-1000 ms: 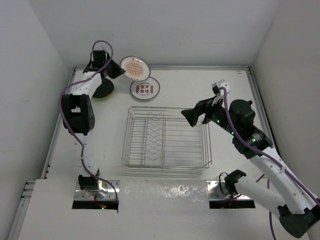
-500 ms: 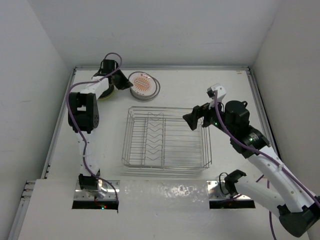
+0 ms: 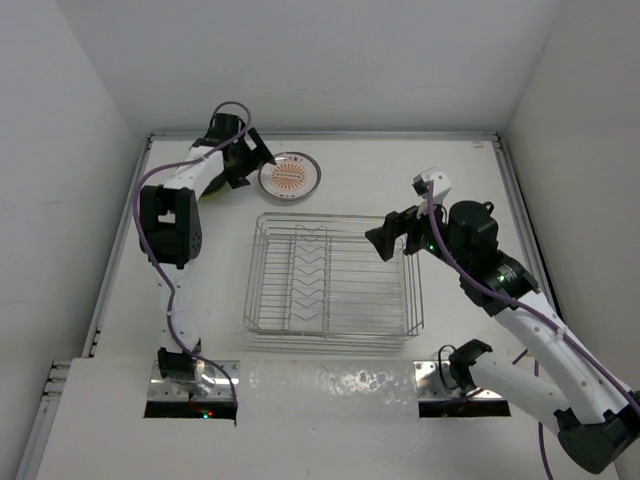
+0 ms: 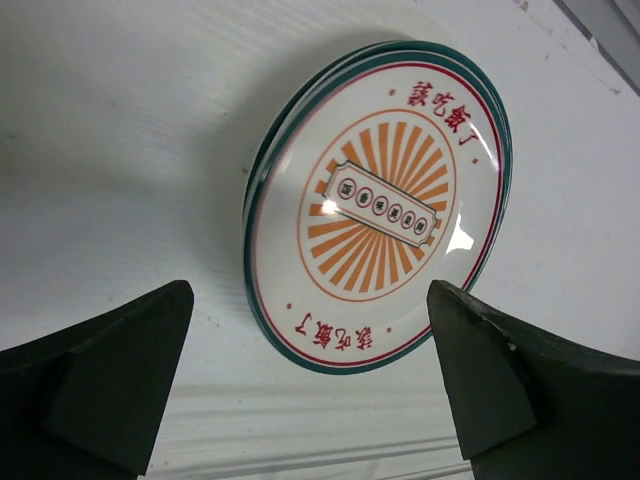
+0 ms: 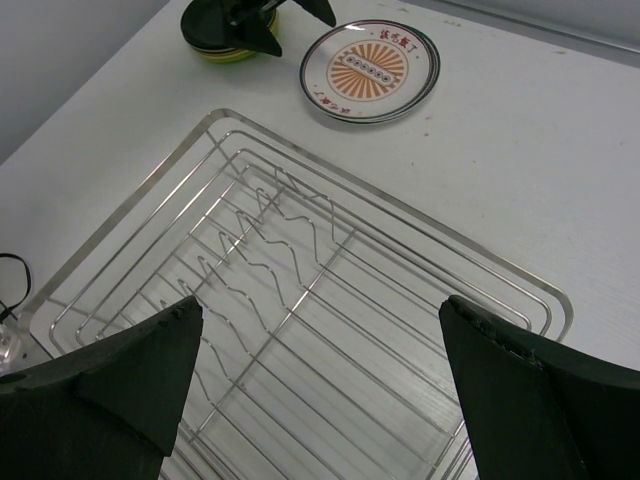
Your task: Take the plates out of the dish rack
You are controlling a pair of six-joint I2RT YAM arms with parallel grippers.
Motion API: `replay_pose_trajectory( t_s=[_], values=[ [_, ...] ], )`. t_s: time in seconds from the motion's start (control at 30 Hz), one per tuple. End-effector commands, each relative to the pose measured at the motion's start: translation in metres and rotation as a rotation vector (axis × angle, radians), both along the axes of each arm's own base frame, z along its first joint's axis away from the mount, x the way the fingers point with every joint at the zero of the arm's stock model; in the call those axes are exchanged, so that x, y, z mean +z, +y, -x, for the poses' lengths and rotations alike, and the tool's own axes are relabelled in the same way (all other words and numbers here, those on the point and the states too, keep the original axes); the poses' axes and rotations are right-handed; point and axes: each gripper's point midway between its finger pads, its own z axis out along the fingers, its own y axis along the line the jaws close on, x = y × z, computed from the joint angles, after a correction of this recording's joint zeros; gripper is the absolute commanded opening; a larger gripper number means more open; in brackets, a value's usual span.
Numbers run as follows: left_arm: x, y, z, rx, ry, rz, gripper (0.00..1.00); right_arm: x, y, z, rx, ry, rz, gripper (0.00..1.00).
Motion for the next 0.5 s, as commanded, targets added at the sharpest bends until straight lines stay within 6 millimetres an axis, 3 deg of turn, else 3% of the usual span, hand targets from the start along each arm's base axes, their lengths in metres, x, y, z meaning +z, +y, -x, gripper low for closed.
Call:
replay_pose_trajectory(
  t_s=[0.0, 0.13, 0.3, 0.33, 0.37, 0.43, 0.47],
  values=[
    [0.055, 0.009, -0.002, 0.017, -0.087, -0.082, 1.00, 0.009, -0.003, -0.004, -0.011, -0.032, 0.011, 0.99],
    [0.069, 0.006, 0.002, -0.006, -0.087, -0.085, 1.00, 0.002, -0.011, -0.010, -0.056, -0.019, 0.048, 0.99],
    [0.140, 0.022, 0.024, -0.014, -0.196, -0.186, 1.00, -0.020, -0.046, -0.020, -0.259, 0.040, 0.142, 0.99],
    [0.149, 0.028, 0.035, -0.012, -0.194, -0.214, 1.00, -0.023, -0.053, -0.021, -0.297, 0.046, 0.158, 0.99],
    [0.172, 0.036, 0.052, -0.015, -0.230, -0.253, 1.00, -0.027, -0.068, -0.022, -0.372, 0.056, 0.194, 0.99],
    [0.187, 0.053, 0.075, 0.012, -0.246, -0.324, 1.00, -0.028, -0.081, -0.022, -0.438, 0.065, 0.227, 0.99],
    [0.200, 0.062, 0.101, 0.014, -0.269, -0.360, 1.00, -0.028, -0.095, -0.020, -0.498, 0.068, 0.262, 0.99]
  ],
)
